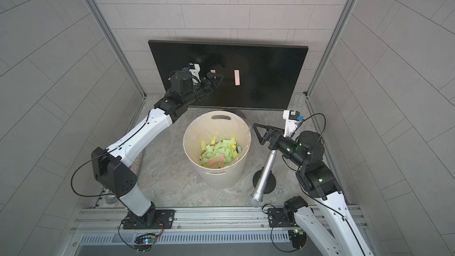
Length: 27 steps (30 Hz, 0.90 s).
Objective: Remove the sticky note from the monitor
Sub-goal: Tear off the sticky note from the monitor.
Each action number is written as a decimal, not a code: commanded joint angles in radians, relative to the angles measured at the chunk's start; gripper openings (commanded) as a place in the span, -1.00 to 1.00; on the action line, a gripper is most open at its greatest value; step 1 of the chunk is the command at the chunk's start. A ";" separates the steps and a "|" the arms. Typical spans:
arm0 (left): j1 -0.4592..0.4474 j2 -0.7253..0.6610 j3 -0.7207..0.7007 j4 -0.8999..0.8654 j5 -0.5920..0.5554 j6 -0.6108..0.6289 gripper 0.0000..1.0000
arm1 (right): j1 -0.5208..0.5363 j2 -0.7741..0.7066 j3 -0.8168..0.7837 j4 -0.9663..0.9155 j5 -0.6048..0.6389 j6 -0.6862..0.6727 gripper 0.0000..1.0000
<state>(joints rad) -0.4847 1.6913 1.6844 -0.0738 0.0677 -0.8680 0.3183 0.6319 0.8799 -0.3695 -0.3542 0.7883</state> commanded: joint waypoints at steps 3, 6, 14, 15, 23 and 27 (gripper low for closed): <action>0.011 0.021 0.037 0.041 -0.026 0.000 0.67 | -0.007 -0.012 -0.001 -0.007 -0.005 -0.018 1.00; 0.013 0.018 0.037 0.044 -0.027 -0.001 0.61 | -0.009 -0.014 0.000 -0.007 -0.006 -0.018 1.00; 0.026 0.005 0.024 0.057 -0.027 -0.010 0.31 | -0.010 -0.015 -0.001 -0.007 -0.007 -0.015 1.00; 0.028 0.002 0.020 0.059 -0.027 -0.014 0.27 | -0.010 -0.015 -0.001 -0.006 -0.009 -0.015 1.00; 0.038 -0.004 0.000 0.089 -0.012 -0.037 -0.23 | -0.011 -0.016 0.001 -0.006 -0.008 -0.011 1.00; 0.044 -0.001 -0.001 0.092 -0.003 -0.043 -0.51 | -0.011 -0.017 0.003 -0.006 -0.008 -0.011 1.00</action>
<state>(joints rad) -0.4625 1.6920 1.6936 -0.0036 0.0612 -0.9005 0.3119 0.6262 0.8799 -0.3744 -0.3595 0.7856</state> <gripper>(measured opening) 0.257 0.999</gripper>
